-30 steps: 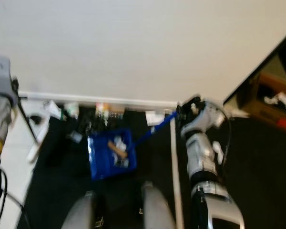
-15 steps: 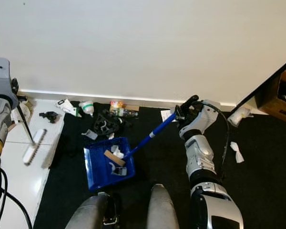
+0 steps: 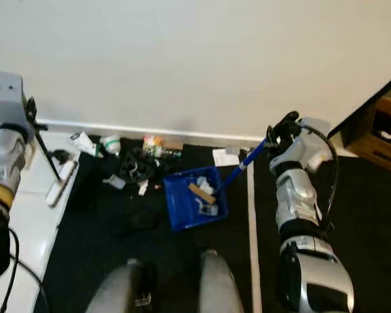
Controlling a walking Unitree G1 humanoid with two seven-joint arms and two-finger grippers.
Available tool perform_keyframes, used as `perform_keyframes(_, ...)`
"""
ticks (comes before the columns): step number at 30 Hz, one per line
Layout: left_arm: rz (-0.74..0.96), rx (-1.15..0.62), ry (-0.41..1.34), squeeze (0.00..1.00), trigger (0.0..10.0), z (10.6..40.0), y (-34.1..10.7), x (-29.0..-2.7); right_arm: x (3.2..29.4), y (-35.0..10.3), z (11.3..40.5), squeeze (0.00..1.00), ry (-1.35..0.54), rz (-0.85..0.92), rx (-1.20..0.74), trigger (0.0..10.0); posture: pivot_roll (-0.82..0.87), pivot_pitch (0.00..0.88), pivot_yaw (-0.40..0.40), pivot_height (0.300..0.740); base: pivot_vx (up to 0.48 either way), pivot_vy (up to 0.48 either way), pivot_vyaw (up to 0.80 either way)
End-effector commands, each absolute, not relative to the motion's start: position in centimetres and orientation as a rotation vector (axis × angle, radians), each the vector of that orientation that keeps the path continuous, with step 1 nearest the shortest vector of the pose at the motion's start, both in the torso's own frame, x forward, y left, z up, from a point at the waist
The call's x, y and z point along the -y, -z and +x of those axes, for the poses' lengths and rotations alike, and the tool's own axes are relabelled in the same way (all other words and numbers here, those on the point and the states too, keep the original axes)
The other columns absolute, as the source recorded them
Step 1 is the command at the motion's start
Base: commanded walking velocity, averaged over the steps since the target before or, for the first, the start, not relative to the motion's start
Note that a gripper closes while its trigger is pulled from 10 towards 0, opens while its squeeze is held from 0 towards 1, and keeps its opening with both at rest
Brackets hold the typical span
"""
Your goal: Sweep floor
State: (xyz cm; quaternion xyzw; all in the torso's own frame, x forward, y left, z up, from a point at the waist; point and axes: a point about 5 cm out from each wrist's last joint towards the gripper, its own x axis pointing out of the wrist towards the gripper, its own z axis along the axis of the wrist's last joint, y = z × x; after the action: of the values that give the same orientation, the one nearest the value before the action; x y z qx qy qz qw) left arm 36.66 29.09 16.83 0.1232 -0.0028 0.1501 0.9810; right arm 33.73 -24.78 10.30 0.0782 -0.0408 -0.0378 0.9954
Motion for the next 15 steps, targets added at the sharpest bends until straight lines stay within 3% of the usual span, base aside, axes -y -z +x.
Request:
perform_keyframes(1,0.215,0.054,-0.321,0.0,10.0,36.6,-17.1,-29.1,24.3,-10.2,33.8,0.0,0.079,0.19,0.092,10.0,0.0,0.361,-0.037,0.74,0.0,0.0,0.0)
perform_keyframes(8,0.255,0.1,-0.321,0.0,10.0,37.0,-18.4,-28.8,23.0,-10.6,34.6,0.0,0.033,0.186,0.087,10.0,0.01,0.457,-0.056,0.74,0.0,0.0,0.0)
perform_keyframes(15,0.361,0.088,-0.332,0.0,10.0,36.9,-18.5,-29.4,22.0,-9.9,34.6,0.0,-0.003,0.161,0.041,10.0,0.0,0.474,-0.062,0.74,0.0,0.0,0.0)
